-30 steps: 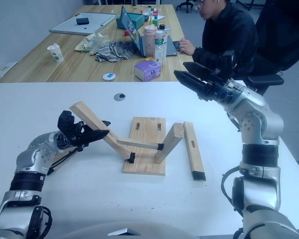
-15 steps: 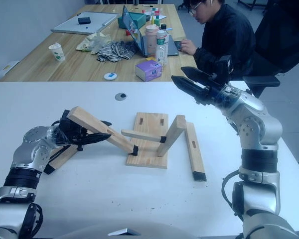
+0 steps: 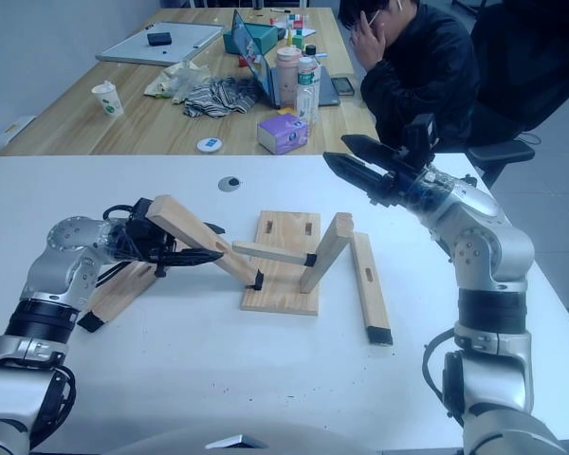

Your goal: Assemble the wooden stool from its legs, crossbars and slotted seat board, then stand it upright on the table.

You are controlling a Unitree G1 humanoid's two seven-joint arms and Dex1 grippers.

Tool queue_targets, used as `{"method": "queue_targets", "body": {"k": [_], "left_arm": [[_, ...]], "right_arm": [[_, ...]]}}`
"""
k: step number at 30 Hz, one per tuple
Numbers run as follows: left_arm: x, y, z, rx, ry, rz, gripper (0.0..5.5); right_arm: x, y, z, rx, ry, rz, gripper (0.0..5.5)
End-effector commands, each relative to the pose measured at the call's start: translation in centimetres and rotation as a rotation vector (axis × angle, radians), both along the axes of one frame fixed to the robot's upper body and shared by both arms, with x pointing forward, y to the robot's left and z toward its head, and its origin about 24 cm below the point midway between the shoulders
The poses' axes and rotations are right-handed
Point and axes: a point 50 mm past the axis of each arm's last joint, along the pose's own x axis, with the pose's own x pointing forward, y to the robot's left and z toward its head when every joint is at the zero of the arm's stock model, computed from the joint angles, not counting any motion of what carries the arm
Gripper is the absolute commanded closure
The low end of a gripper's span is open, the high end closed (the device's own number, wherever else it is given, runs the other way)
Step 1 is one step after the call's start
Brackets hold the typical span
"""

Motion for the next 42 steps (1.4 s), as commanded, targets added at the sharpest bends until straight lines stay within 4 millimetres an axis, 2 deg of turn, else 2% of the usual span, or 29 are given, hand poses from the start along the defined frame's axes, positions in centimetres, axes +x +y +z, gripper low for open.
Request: {"method": "queue_targets", "body": {"k": [1,18,28,32,34,37,40,42], "left_arm": [[-0.8,2.6,-4.2,0.42,0.172,0.043,3.47],[0.1,-0.2,-3.4,0.536,0.139,-0.109,3.47],[-0.4,-1.2,-3.9,0.756,0.112,-0.23,3.47],[-1.0,0.0,-6.6,0.98,0.174,-0.291,3.47],[-1.7,0.0,-8.1,0.986,0.306,-0.28,3.47],[-3.7,0.5,-11.5,0.955,0.58,-0.202,3.47],[-6.6,2.2,-14.8,0.967,0.793,-0.171,3.47],[-7.5,3.3,-16.2,0.992,0.848,-0.13,3.47]], "right_arm": [[-0.4,1.1,-0.2,0.031,-0.011,0.023,2.39],[-0.8,1.2,-0.7,0.034,-0.005,-0.001,2.39],[-1.0,1.2,-1.1,0.03,0.005,-0.018,2.39],[-1.2,1.3,-1.2,0.033,0.006,-0.031,2.39],[-1.3,1.4,-1.2,0.035,0.006,-0.038,2.39],[-1.3,1.6,-1.3,0.046,0.011,-0.042,2.39],[-1.4,1.9,-1.7,0.047,0.026,-0.03,2.39],[-1.4,2.0,-1.8,0.042,0.033,-0.02,2.39]]}}
